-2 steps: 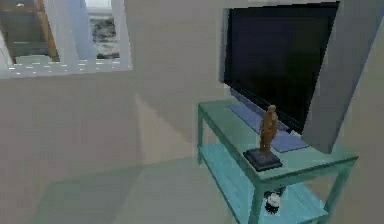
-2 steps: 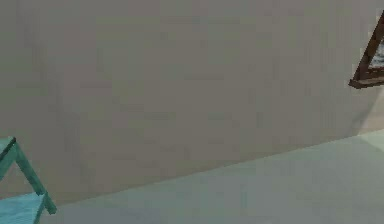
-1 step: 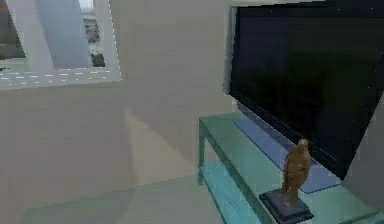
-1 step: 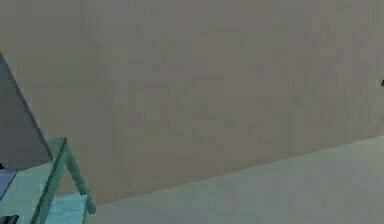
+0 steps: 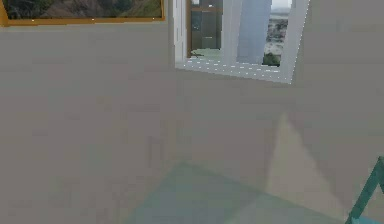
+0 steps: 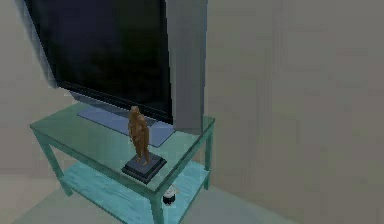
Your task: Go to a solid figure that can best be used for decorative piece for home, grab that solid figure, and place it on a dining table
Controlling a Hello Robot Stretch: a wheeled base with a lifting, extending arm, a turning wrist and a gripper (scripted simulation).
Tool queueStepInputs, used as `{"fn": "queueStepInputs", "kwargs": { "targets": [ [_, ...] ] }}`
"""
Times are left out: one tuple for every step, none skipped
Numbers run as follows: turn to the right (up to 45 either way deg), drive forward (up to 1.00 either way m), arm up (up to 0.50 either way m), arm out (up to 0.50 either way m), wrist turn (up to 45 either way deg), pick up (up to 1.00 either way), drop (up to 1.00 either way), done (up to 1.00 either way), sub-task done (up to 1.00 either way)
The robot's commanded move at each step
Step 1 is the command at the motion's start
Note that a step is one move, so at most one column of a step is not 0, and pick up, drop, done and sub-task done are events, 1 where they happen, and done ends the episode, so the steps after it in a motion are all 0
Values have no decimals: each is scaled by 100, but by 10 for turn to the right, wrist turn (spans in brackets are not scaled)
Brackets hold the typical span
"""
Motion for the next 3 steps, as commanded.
{"fn": "queueStepInputs", "kwargs": {
  "targets": [
    [-120,0,0,0,0,0,0,0,0],
    [0,0,50,0,0,0,0,0,0],
    [0,0,30,0,0,0,0,0,0]
  ]
}}
